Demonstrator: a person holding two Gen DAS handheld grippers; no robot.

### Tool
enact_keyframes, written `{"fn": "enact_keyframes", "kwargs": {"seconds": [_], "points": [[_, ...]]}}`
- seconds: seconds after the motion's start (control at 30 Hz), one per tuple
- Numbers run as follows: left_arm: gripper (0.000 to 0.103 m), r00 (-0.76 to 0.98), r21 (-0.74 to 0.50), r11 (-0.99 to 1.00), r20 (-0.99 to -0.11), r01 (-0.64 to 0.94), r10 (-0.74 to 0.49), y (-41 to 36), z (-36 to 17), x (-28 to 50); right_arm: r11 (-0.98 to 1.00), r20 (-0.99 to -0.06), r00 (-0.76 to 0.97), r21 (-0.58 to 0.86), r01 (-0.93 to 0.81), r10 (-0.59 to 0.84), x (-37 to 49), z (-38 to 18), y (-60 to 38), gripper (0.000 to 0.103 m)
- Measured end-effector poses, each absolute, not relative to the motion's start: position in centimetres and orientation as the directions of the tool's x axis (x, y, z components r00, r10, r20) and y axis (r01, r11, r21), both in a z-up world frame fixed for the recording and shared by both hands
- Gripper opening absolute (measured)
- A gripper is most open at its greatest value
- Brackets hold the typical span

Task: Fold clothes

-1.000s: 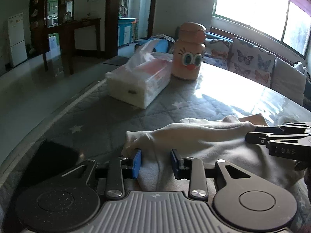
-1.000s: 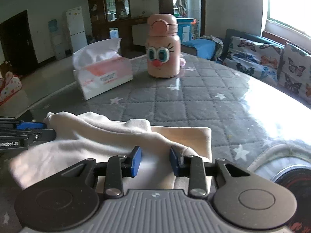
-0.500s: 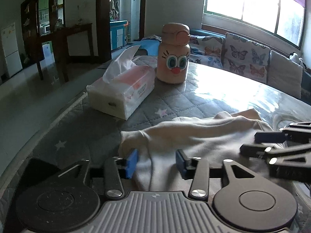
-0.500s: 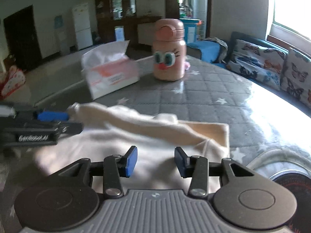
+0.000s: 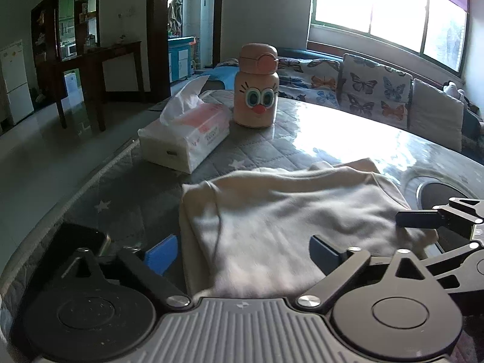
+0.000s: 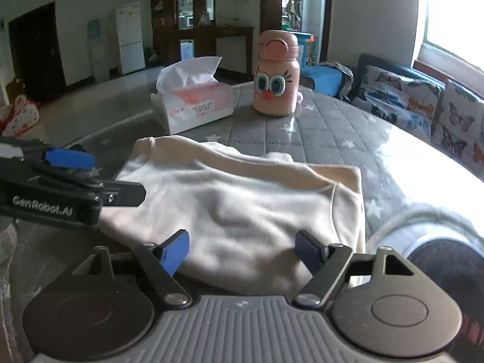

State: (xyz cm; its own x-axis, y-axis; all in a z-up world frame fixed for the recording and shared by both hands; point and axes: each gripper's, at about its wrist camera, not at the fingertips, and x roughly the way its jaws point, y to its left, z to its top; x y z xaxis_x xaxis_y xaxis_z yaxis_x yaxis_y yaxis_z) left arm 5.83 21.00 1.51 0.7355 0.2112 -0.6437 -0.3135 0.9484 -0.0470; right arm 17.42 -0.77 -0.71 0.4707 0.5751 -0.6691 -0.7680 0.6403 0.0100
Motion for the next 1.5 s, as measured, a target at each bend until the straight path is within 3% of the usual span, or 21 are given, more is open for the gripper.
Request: {"fn": "enact_keyframes", "kwargs": {"seconds": [0.37,1.5], "points": [[0.103,0.738,-0.055,0.951,-0.645,-0.306,0.200,19.3,1.3,3.4,0.652,-0.666,0.483,0.007,-0.758,0.569,14.6,-0.6,-2.5,0.103],[0.103,0.712,-0.007,0.933,-0.648,-0.359,0.269,16.0,1.3,-1.0,0.758,-0.715,0.519,0.022,-0.652,0.467,10.9,-1.3,-5.2,0.103]]}}
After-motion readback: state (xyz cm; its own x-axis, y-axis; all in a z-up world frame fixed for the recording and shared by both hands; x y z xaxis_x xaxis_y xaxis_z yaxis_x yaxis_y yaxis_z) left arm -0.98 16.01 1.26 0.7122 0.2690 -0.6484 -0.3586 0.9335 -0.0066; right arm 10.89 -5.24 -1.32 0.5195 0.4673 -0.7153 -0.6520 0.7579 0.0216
